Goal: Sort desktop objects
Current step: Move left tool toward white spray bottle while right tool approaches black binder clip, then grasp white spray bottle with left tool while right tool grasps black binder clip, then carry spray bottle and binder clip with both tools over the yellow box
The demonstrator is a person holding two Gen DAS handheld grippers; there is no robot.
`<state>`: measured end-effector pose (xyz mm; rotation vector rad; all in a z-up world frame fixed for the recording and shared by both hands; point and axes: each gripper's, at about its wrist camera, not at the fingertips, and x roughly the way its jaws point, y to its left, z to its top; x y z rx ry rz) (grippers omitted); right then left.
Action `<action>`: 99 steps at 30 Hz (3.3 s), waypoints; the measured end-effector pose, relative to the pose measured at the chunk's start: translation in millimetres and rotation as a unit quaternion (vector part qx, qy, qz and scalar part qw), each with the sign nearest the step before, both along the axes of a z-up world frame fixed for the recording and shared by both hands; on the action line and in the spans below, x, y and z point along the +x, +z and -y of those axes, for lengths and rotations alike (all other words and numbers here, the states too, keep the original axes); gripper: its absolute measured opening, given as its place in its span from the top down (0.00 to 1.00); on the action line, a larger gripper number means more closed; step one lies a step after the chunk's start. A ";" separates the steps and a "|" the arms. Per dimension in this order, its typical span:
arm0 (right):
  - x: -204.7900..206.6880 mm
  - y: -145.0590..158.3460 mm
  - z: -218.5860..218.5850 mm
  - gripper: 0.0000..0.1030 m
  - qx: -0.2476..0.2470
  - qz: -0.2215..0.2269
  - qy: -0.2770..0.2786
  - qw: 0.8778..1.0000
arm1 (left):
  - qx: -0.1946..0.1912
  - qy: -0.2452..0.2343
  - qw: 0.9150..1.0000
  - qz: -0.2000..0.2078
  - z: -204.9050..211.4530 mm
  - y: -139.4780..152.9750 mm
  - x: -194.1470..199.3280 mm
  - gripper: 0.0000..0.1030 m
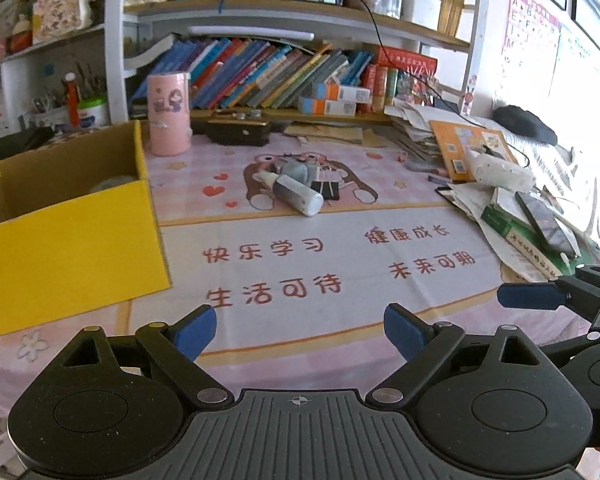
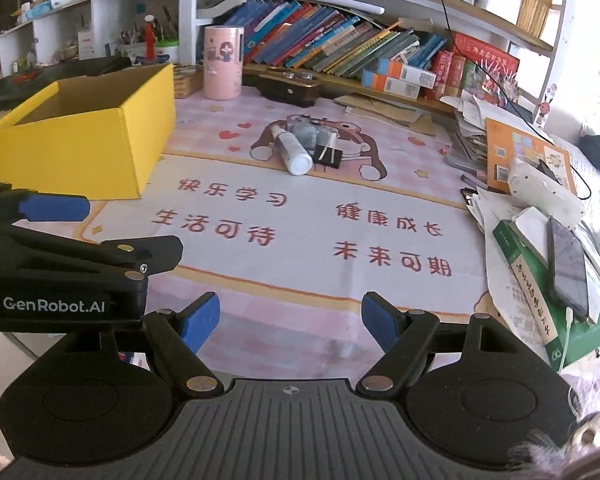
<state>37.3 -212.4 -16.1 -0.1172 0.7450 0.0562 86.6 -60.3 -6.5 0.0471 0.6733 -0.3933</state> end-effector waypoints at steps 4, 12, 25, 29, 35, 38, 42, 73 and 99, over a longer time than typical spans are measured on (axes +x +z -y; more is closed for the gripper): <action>19.0 -5.3 18.4 0.25 0.005 -0.010 -0.006 1.000 | 0.005 -0.004 1.000 -0.007 19.8 -5.1 18.4 0.10; 61.7 -7.9 63.2 0.26 0.004 -0.023 -0.012 1.000 | 0.005 -0.002 1.000 -0.020 64.8 -9.6 57.8 0.10; 118.8 -7.0 115.8 0.26 0.021 -0.028 0.015 0.999 | 0.011 0.057 0.998 -0.027 100.4 -6.9 97.8 0.10; 134.6 -8.3 120.5 0.26 0.028 -0.032 0.032 0.999 | 0.013 0.085 0.996 -0.031 99.3 -6.9 107.3 0.10; 160.5 -9.7 126.0 0.26 0.036 -0.032 0.053 0.997 | 0.028 0.114 0.993 -0.021 102.6 -6.2 125.8 0.12; 172.4 -12.3 125.7 0.26 0.041 -0.037 0.066 0.996 | 0.020 0.129 0.991 -0.024 105.8 -6.1 145.4 0.15; 184.3 -15.6 122.9 0.26 0.042 -0.039 0.085 0.995 | 0.008 0.151 0.988 -0.034 110.2 -10.0 175.9 0.26; 282.3 -55.0 79.0 0.32 0.094 -0.042 0.052 0.993 | -0.085 0.243 0.960 -0.108 52.8 -9.6 192.1 0.70; 271.0 -32.4 87.6 0.59 0.098 0.035 0.058 0.993 | -0.084 0.225 0.969 -0.061 46.2 27.2 149.1 0.70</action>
